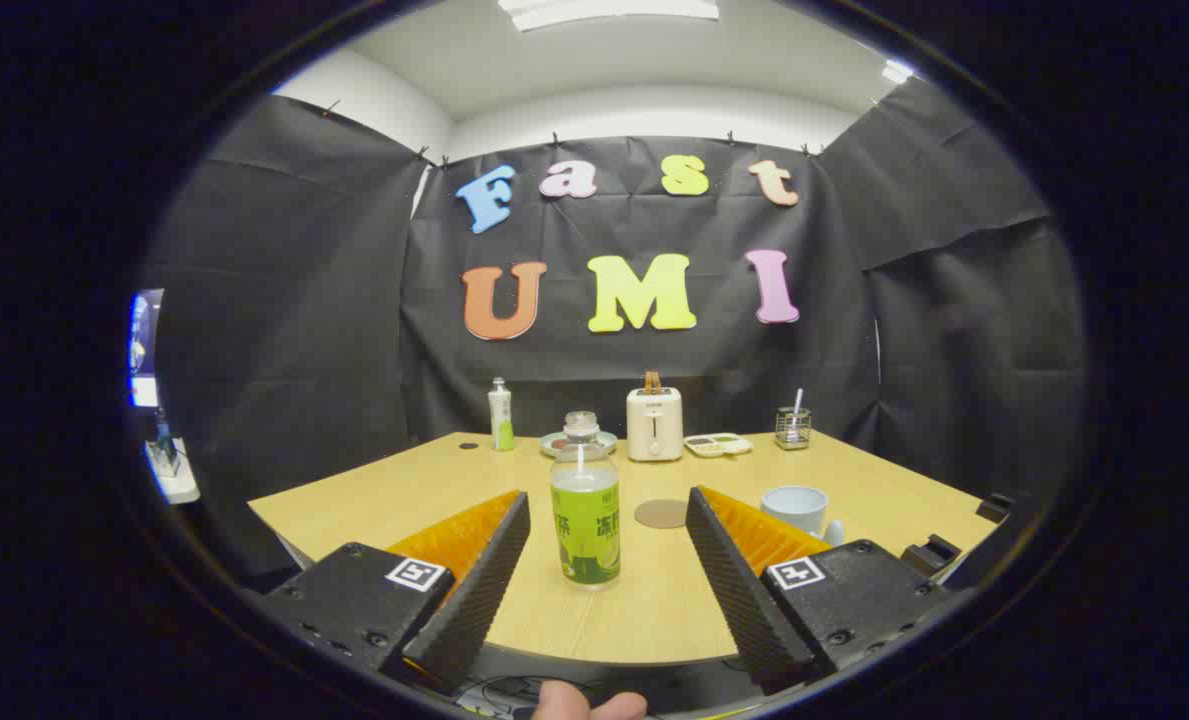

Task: Take the bottle from table, then pour the juice into the cup, finally place the bottle on the coaster

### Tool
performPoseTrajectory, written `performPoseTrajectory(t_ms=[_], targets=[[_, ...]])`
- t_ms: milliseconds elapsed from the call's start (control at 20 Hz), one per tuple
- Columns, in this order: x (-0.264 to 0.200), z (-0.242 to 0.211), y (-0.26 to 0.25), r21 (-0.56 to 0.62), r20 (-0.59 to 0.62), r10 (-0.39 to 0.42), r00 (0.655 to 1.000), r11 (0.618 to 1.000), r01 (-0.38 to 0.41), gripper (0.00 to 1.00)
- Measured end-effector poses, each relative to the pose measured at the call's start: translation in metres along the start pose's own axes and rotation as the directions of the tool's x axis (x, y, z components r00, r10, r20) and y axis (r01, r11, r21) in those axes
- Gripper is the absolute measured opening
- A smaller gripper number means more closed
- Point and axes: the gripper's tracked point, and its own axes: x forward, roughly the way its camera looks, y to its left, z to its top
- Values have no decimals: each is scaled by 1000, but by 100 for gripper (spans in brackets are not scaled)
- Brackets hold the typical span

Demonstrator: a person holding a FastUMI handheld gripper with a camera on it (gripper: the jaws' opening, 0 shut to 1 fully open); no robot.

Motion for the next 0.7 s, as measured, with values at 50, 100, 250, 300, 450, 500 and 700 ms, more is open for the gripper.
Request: performPoseTrajectory(t_ms=[50, 100, 250, 300, 450, 500, 700], targets=[[0, 0, -1, -4, -2, -3, 1000, 1000, 3, 100], [1, -1, 0, -5, -2, -3, 1000, 1000, 3, 100], [2, 0, 3, 5, 4, 4, 1000, 1000, -4, 100], [2, 0, 3, 10, 3, 4, 1000, 1000, -4, 100], [1, 2, 3, 8, 9, 2, 1000, 1000, -2, 100], [1, 3, 3, 8, 12, 2, 1000, 1000, -2, 100], [1, 3, 4, 16, 16, 8, 1000, 1000, -8, 100]])
